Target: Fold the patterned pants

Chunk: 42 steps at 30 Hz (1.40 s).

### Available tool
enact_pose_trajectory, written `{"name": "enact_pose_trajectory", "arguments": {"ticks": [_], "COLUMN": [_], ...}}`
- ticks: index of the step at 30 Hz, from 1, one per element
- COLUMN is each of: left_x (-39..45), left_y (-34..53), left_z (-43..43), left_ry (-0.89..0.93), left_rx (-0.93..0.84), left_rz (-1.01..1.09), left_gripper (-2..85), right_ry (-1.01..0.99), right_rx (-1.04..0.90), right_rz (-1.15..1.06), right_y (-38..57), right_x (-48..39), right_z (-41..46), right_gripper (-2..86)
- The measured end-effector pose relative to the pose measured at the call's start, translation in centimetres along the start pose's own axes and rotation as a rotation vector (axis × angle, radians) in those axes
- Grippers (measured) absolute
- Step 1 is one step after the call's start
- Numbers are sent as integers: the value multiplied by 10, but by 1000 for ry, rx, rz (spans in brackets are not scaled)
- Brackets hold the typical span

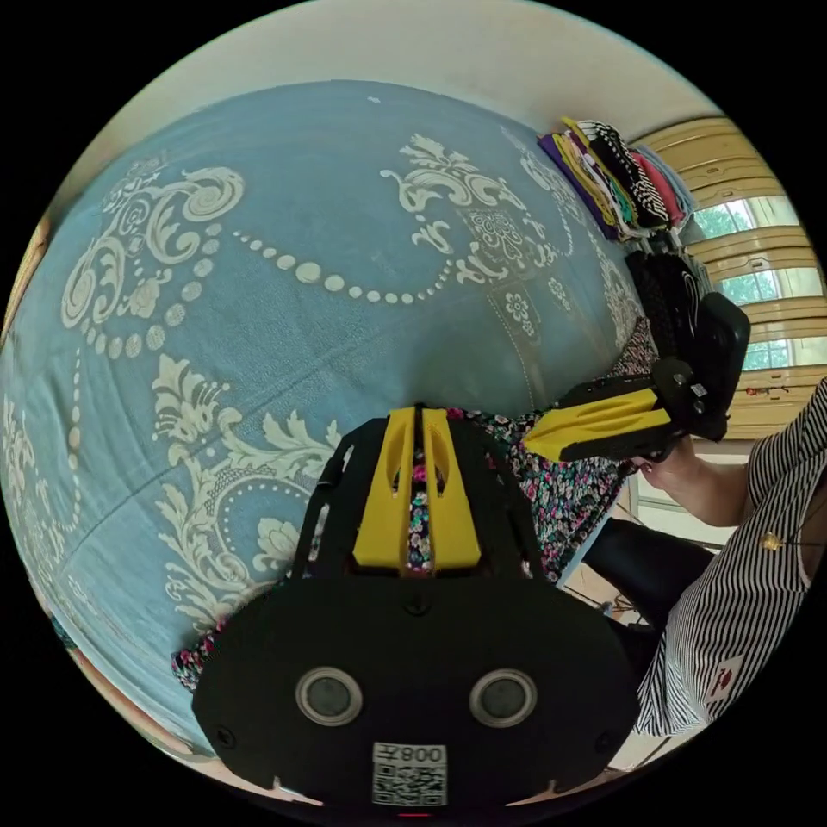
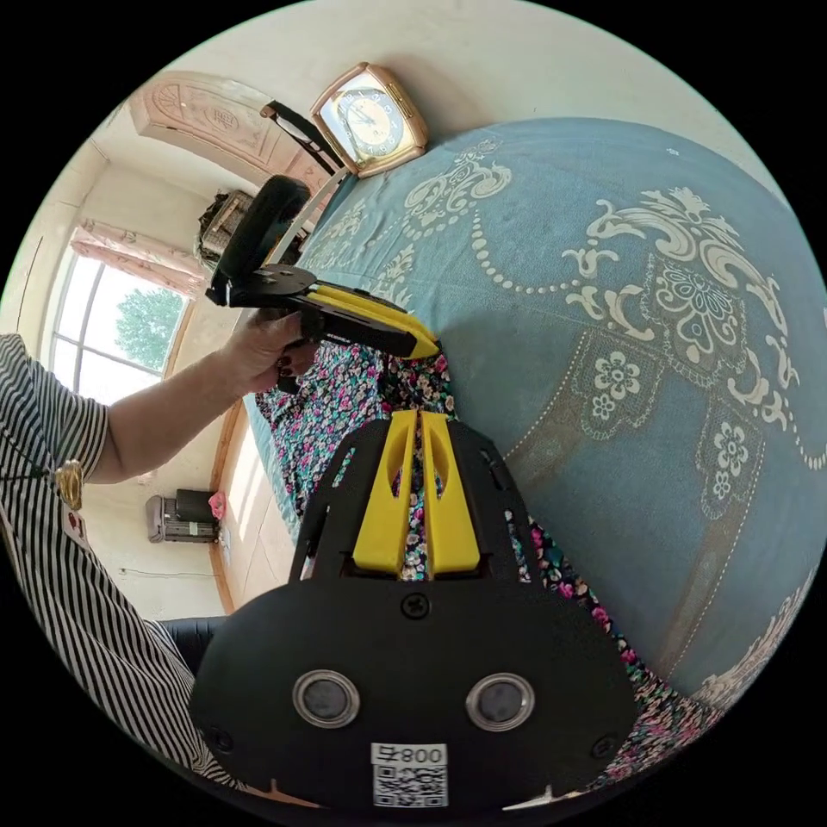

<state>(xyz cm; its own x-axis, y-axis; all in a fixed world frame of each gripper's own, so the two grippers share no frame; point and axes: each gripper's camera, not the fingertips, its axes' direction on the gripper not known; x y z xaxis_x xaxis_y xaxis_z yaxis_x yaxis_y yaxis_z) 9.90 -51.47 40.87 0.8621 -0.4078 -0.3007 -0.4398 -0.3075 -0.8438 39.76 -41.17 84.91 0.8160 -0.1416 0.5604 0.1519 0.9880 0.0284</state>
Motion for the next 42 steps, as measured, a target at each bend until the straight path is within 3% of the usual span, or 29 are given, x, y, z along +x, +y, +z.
{"name": "enact_pose_trajectory", "arguments": {"ticks": [4,10,13,19,23,26,30,35,38,42], "left_x": [18,52,59,103,155,174,180,236,273,296], "left_y": [-29,-77,-95,-111,-137,-164,-188,-223,-251,-274], "left_z": [-18,-14,4,-15,16,50,55,58,91,108], "left_ry": [94,-30,-68,-36,97,26,113,215,192,164], "left_rx": [87,78,35,200,64,-57,-32,-11,-131,-179], "left_rz": [9,69,14,-41,111,106,41,152,239,227], "left_gripper": [8,4,5,14,12,5,2,1,1,2], "right_ry": [-23,73,30,31,87,78,10,48,155,-17], "right_rx": [20,-15,-27,60,37,-21,-18,48,58,110], "right_rz": [-30,-56,-24,42,124,158,192,271,397,517], "right_y": [-4,-3,1,51,112,131,137,179,218,254], "right_x": [12,29,48,78,109,135,165,178,202,238], "right_z": [14,44,56,27,11,23,37,26,19,25], "right_gripper": [5,2,1,1,0,0,0,0,0,0]}}
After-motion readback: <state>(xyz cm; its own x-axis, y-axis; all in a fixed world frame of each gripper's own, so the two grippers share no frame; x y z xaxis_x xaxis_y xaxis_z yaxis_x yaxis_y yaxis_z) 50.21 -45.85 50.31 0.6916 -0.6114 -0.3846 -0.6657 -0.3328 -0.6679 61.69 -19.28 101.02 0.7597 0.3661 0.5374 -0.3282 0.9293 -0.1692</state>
